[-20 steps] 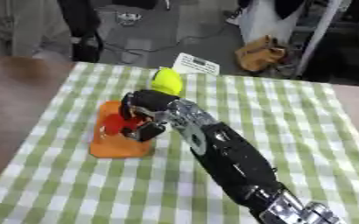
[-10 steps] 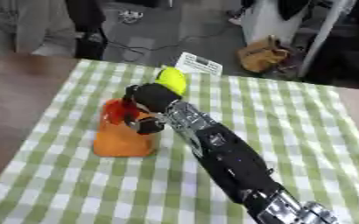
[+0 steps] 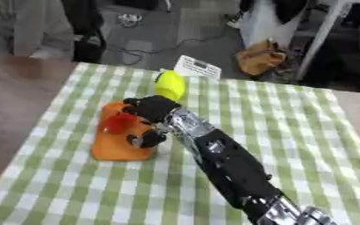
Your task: Pick up objects on the table and place them in the box.
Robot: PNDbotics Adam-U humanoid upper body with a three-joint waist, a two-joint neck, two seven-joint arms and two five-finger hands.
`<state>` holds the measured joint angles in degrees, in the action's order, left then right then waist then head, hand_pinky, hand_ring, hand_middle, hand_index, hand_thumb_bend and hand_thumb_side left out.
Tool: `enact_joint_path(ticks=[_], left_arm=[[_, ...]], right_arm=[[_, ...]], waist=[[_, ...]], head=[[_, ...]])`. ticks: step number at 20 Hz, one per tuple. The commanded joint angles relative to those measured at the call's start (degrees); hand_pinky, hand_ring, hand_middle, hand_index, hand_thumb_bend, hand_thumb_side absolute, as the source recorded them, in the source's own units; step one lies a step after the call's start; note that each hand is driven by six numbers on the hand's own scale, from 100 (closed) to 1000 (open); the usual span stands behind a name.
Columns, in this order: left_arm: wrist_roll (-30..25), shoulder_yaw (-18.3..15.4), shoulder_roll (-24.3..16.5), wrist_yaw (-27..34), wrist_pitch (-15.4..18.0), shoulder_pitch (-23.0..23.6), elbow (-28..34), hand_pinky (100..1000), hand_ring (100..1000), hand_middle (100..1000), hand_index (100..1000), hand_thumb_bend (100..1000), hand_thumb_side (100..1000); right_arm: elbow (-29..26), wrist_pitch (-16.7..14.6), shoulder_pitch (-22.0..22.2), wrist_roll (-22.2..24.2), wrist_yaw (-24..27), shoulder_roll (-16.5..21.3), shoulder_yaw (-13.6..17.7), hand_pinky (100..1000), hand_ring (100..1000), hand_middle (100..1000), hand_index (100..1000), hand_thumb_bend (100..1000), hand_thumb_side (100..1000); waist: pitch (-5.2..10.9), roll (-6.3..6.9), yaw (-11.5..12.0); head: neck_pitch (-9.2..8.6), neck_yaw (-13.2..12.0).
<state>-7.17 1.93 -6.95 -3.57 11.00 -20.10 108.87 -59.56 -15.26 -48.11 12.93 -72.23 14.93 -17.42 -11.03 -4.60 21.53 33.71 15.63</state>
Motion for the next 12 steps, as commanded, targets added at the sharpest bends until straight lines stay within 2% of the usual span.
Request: enact_joint_path(ticks=[1, 4, 5, 8, 9, 10, 11, 12], left_arm=[[0.0, 0.0, -0.2, 0.1, 0.1, -0.6, 1.4, 328, 667, 812, 770, 100, 964], [0.2, -0.1, -0.3, 0.0, 0.2, -0.5, 1.5, 329, 667, 811, 770, 100, 964], [0.3, -0.2, -0.4, 0.0, 0.2, -0.3, 1.5, 331, 667, 810, 770, 100, 959], [0.5, -0.2, -0.6, 0.0, 0.3, -0.1, 1.5, 331, 666, 810, 770, 100, 959], [0.7, -0.4, -0.7, 0.0, 0.3, 0.1, 1.5, 330, 663, 809, 770, 100, 955], [0.9, -0.6, -0.9, -0.1, 0.4, 0.4, 1.4, 330, 663, 809, 770, 100, 955], [1.2, -0.8, -1.1, -0.2, 0.5, 0.6, 1.4, 331, 664, 809, 770, 100, 953], [1.5, -1.0, -1.2, -0.2, 0.5, 0.8, 1.4, 331, 664, 809, 770, 100, 953]], right_arm=[[-2.0, 1.5, -1.0, -2.3, -0.4, 2.1, 1.6, 682, 792, 1000, 1000, 295, 470], [-3.1, 4.6, -0.7, -7.5, 0.5, 3.1, 2.4, 672, 781, 1000, 1000, 284, 451], [-3.7, 6.3, -0.8, -10.0, 1.4, 3.5, 3.3, 616, 713, 971, 973, 266, 397], [-4.8, 10.5, -0.2, -17.2, 4.7, 4.5, 3.7, 612, 708, 968, 972, 263, 395], [-5.2, 11.5, 0.0, -18.6, 6.4, 4.9, 4.2, 569, 660, 937, 953, 212, 409], [-6.0, 12.4, 0.3, -19.4, 9.2, 5.5, 4.7, 569, 660, 937, 953, 212, 409], [-6.9, 12.8, 0.6, -19.6, 12.3, 5.9, 4.9, 566, 663, 933, 951, 140, 413], [-7.8, 12.7, 0.9, -19.3, 15.8, 6.3, 5.0, 566, 663, 933, 951, 140, 413]], waist=[[0.28, 0.18, -0.4], [0.57, 0.39, -0.8], [0.84, 0.70, -1.3], [1.20, 1.09, -1.9], [1.50, 1.62, -2.6], [1.75, 2.05, -3.2], [1.98, 2.54, -3.8], [2.15, 2.87, -4.4]], head=[[-0.46, -0.3], [-0.42, -0.5], [-0.36, -0.7], [-0.28, -0.9], [-0.28, -1.1], [-0.28, -1.2], [-0.28, -1.4], [-0.27, -1.5]])
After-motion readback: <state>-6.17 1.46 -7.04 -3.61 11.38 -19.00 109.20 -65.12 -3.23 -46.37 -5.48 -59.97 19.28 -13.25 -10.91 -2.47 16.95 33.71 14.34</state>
